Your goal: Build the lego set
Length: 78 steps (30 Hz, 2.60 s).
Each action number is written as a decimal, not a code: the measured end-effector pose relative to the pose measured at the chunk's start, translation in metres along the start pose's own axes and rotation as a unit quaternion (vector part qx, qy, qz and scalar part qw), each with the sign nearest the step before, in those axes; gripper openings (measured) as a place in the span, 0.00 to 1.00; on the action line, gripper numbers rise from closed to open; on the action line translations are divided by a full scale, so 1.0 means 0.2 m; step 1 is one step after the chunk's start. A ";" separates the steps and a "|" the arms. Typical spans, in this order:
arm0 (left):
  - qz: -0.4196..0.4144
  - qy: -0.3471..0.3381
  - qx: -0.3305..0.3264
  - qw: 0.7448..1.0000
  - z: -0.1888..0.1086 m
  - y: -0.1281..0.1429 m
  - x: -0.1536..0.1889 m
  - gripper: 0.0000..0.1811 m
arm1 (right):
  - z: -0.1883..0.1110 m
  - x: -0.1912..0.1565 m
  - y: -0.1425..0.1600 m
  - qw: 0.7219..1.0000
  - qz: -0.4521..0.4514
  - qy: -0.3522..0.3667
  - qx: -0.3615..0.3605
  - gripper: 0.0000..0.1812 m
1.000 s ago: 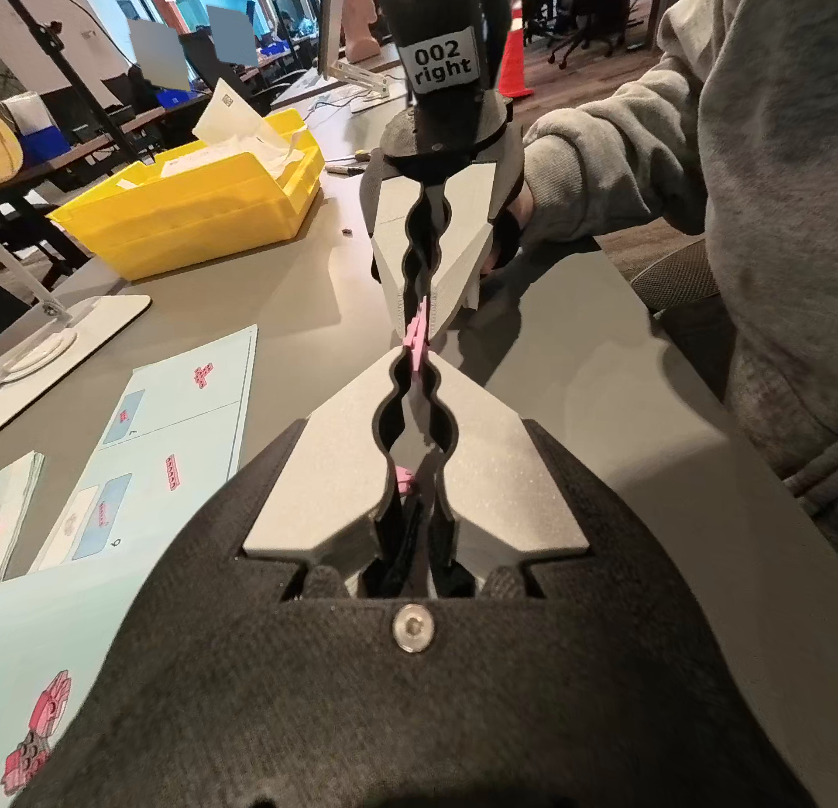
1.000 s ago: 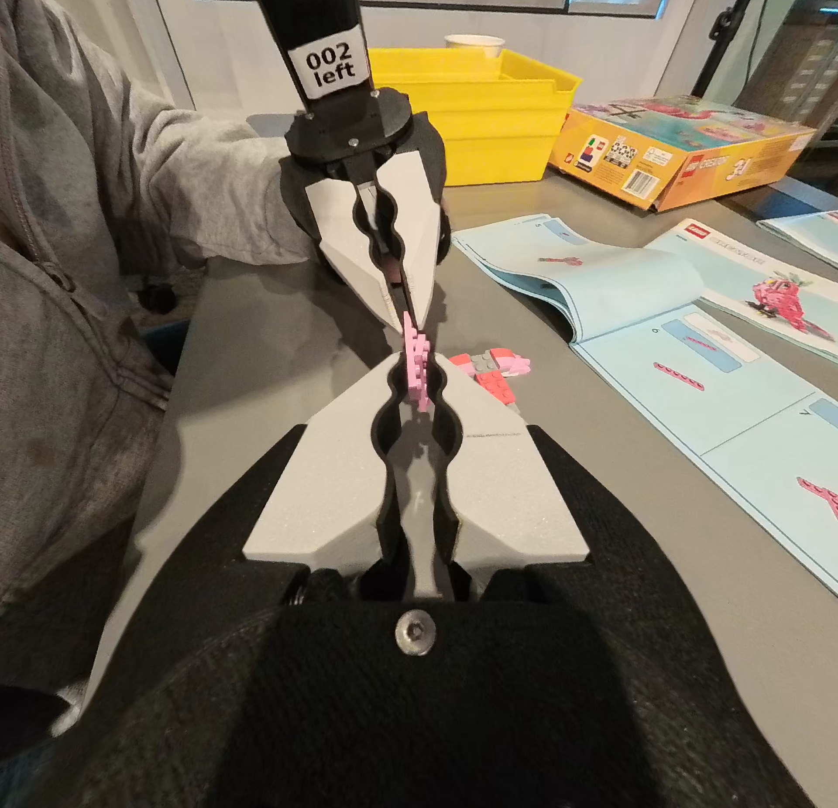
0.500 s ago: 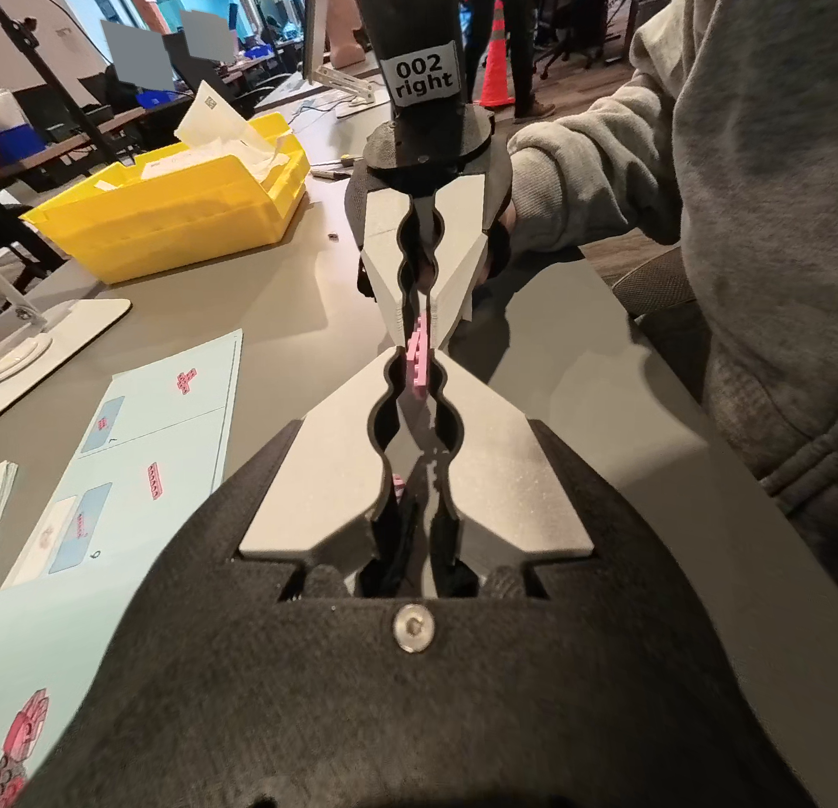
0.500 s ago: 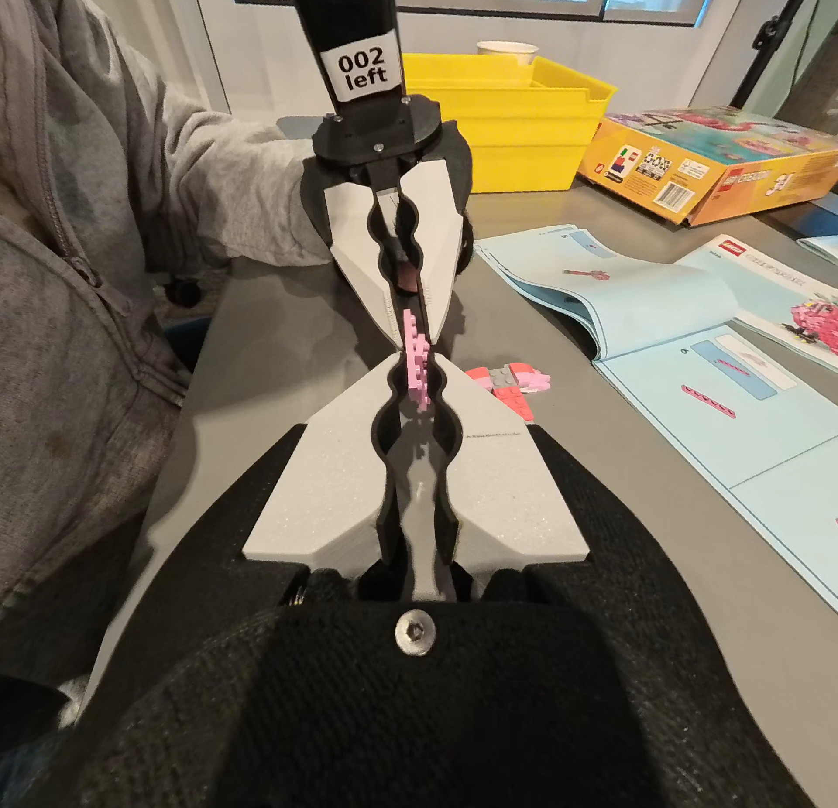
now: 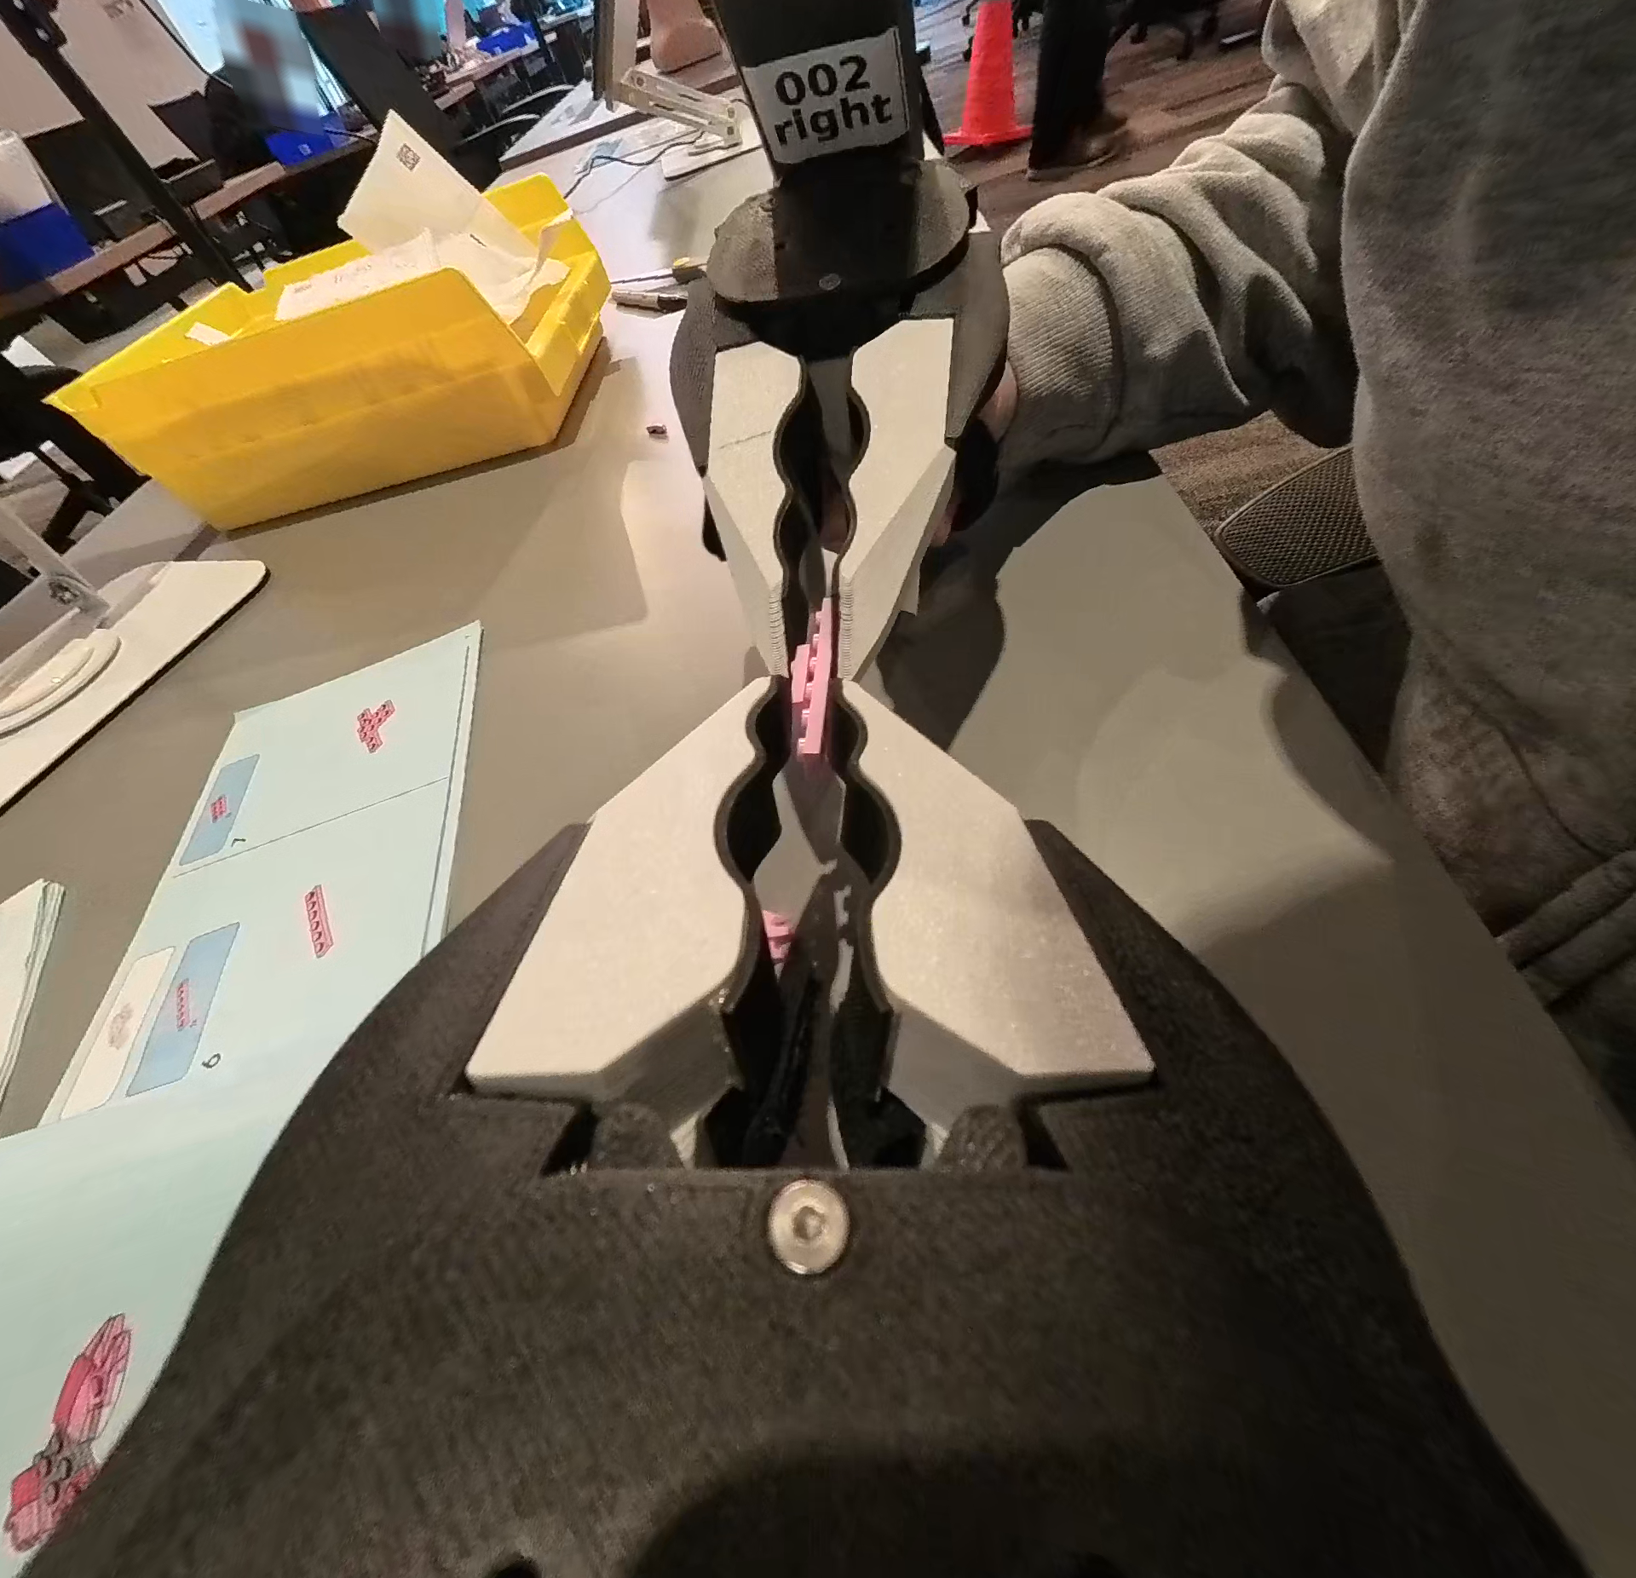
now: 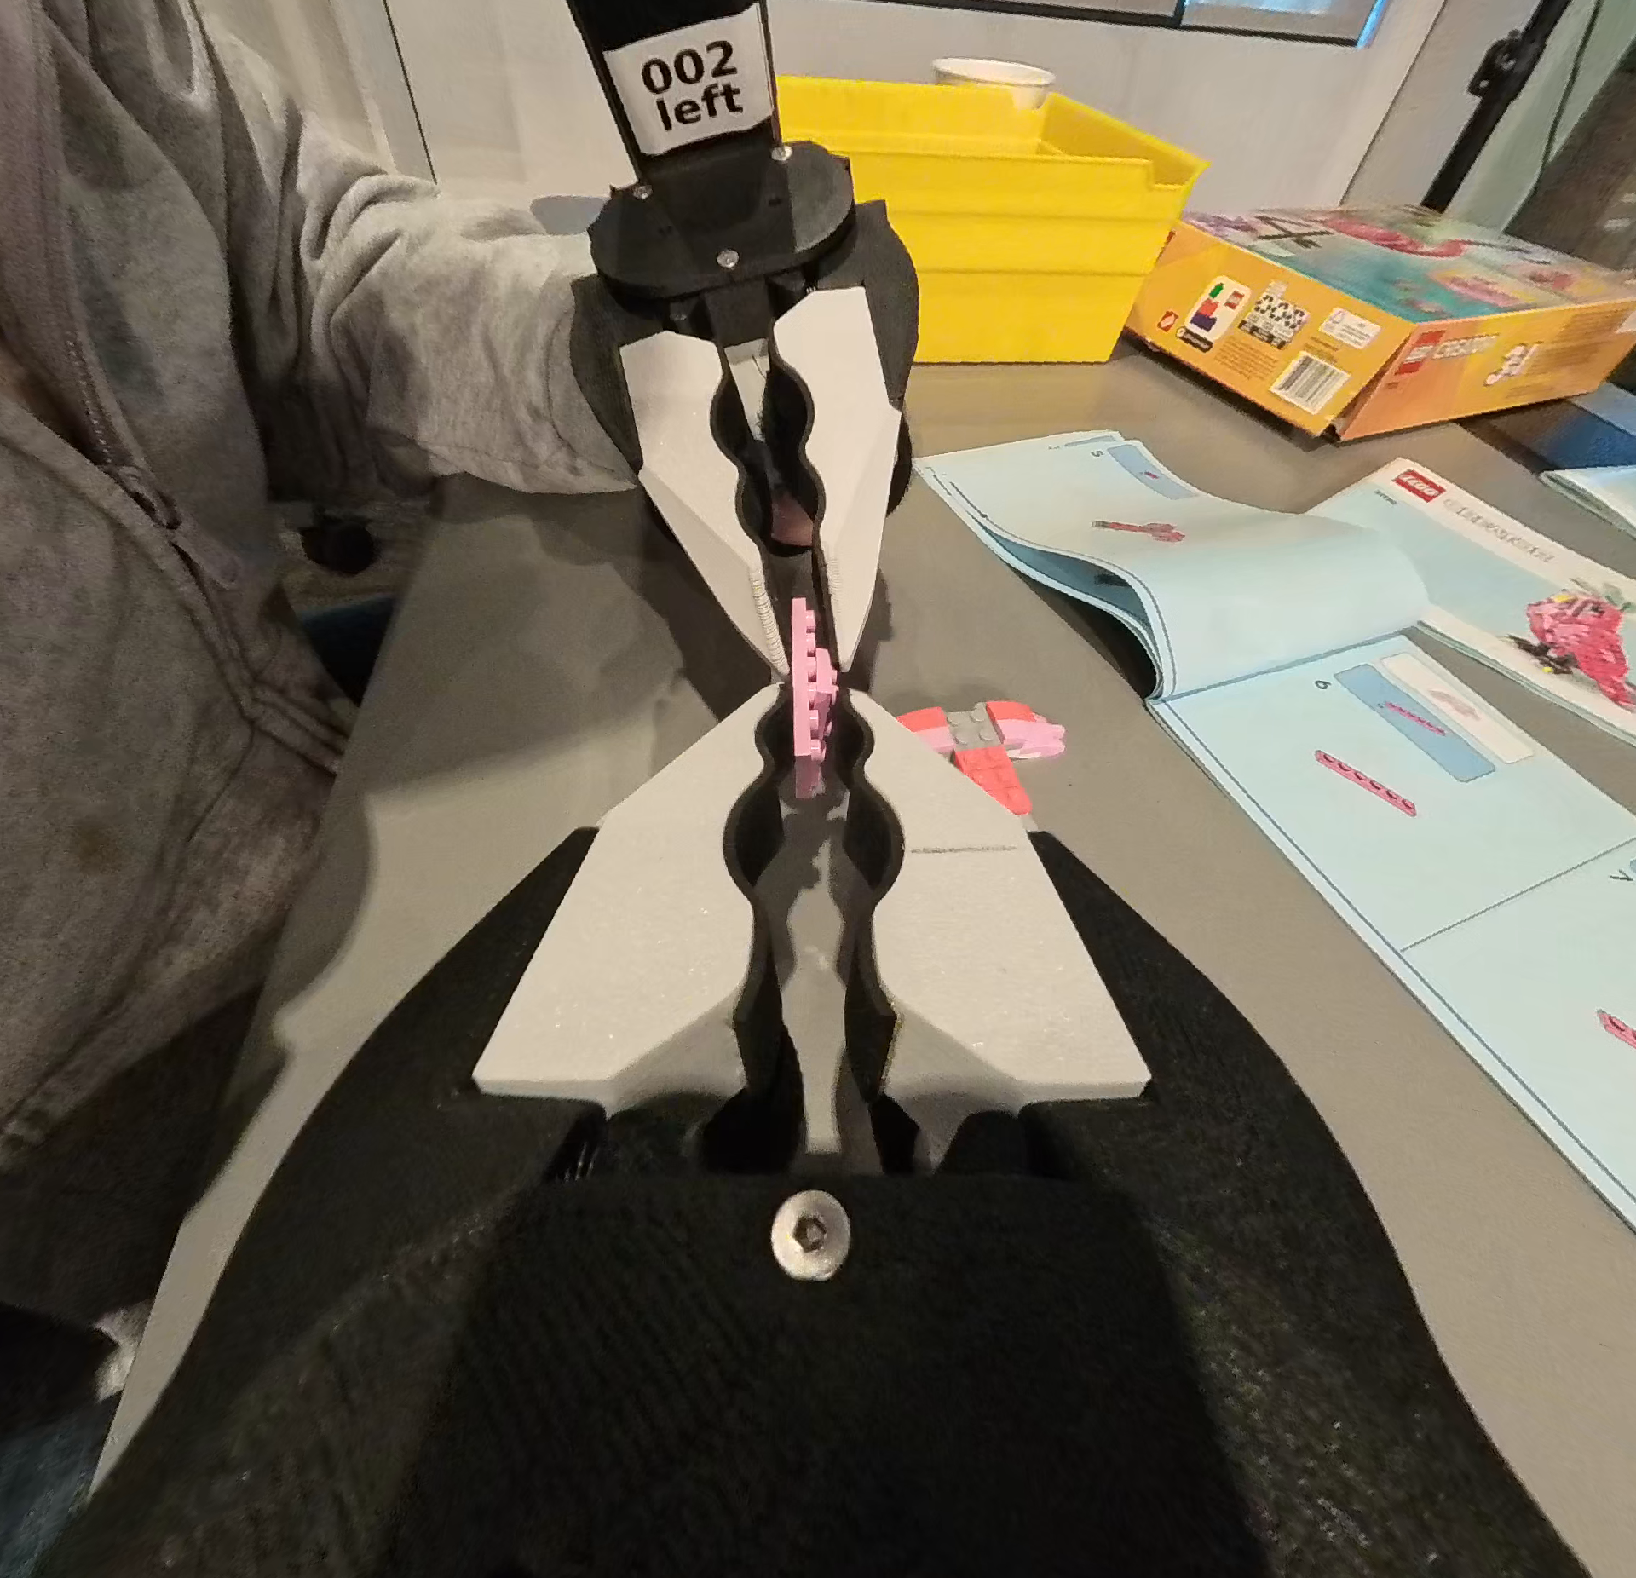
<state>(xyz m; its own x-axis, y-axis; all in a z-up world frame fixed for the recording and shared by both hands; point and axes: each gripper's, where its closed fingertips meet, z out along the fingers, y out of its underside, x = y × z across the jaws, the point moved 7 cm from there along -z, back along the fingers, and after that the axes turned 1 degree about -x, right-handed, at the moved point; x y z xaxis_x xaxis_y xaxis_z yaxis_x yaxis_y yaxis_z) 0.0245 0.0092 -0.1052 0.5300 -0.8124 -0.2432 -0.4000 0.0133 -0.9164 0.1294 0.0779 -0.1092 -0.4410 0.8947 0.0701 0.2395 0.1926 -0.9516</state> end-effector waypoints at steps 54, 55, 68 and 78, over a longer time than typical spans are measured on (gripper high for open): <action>-0.027 -0.015 0.096 0.995 -0.06 -0.06 -0.02 0.06 | 0.00 0.03 -0.09 0.988 0.046 -0.054 0.139 0.03; -0.025 -0.016 0.096 0.995 -0.06 -0.06 -0.02 0.05 | 0.00 0.03 -0.09 0.988 0.045 -0.052 0.140 0.03; -0.024 -0.017 0.060 0.998 -0.04 -0.04 -0.02 0.03 | -0.02 0.03 -0.07 0.994 0.004 -0.026 0.104 0.03; -0.112 -0.020 0.061 0.992 -0.06 -0.01 -0.09 0.26 | -0.05 0.02 -0.11 0.955 -0.235 0.169 0.070 0.03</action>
<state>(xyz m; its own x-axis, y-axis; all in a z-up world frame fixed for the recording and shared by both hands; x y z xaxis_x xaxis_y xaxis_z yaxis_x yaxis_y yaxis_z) 0.0075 0.0164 -0.0956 0.6249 -0.7797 -0.0397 -0.1773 -0.0922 -0.9798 0.1316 0.0805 -0.0852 -0.1612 0.8060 0.5696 -0.0455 0.5704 -0.8201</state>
